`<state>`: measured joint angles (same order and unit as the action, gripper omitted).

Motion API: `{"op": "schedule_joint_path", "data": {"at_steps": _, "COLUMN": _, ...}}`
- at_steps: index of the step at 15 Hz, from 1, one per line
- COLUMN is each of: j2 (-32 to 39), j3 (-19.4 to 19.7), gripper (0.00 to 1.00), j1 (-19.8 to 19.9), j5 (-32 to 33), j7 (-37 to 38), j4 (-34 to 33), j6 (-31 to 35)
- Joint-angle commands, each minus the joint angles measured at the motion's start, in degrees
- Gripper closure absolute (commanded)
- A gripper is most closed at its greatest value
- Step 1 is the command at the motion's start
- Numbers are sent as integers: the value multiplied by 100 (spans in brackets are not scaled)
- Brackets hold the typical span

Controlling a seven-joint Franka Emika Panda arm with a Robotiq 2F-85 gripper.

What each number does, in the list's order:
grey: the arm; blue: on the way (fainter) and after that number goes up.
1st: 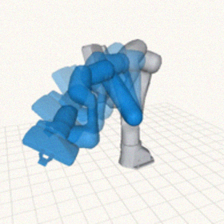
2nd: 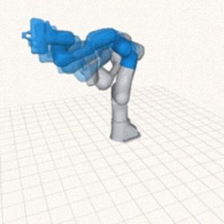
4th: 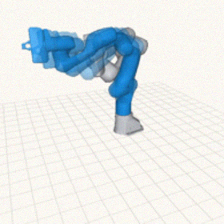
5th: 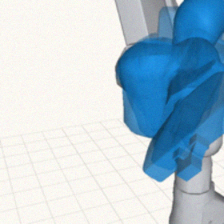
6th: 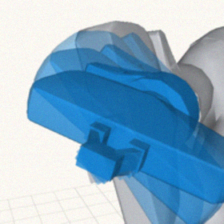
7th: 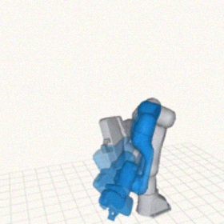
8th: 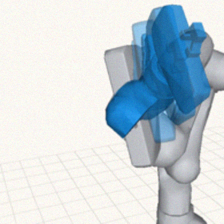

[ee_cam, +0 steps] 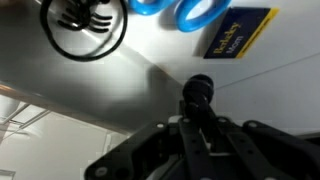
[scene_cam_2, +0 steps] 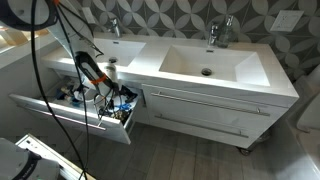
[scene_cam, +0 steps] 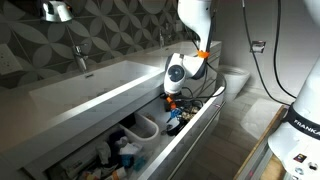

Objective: Put the black thing into the drawer

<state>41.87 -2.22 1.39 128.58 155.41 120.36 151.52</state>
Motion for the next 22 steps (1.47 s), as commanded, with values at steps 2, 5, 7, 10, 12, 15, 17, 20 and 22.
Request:
{"op": "schedule_joint_path", "data": {"at_steps": 2, "j2": 196, "j3": -533, "gripper": 94, "j1": 563, "j5": 366, "j7": 183, "j4": -89, "j6": -411}}
{"op": "schedule_joint_path", "data": {"at_steps": 5, "j2": 231, "j3": -690, "gripper": 60, "j1": 746, "j5": 443, "j7": 186, "j4": -70, "j6": -510}}
{"op": "schedule_joint_path", "data": {"at_steps": 7, "j2": 196, "j3": -764, "gripper": 48, "j1": 829, "j5": 511, "j7": 192, "j4": -20, "j6": -519}}
{"op": "schedule_joint_path", "data": {"at_steps": 10, "j2": 53, "j3": -845, "gripper": 27, "j1": 925, "j5": 530, "j7": 157, "j4": 105, "j6": -400}}
{"op": "schedule_joint_path", "data": {"at_steps": 12, "j2": -53, "j3": -871, "gripper": 13, "j1": 961, "j5": 493, "j7": 109, "j4": 201, "j6": -342}}
{"op": "schedule_joint_path", "data": {"at_steps": 15, "j2": -244, "j3": -865, "gripper": 0, "j1": 1015, "j5": 298, "j7": -146, "j4": 381, "j6": -83}}
{"op": "schedule_joint_path", "data": {"at_steps": 17, "j2": -429, "j3": -859, "gripper": 0, "j1": 1066, "j5": 209, "j7": -295, "j4": 524, "j6": 207}}
{"op": "schedule_joint_path", "data": {"at_steps": 20, "j2": -771, "j3": -767, "gripper": 0, "j1": 1095, "j5": -139, "j7": -748, "j4": 788, "j6": 662}}
{"op": "schedule_joint_path", "data": {"at_steps": 22, "j2": -1002, "j3": -675, "gripper": 0, "j1": 1092, "j5": -504, "j7": -1185, "j4": 961, "j6": 922}}
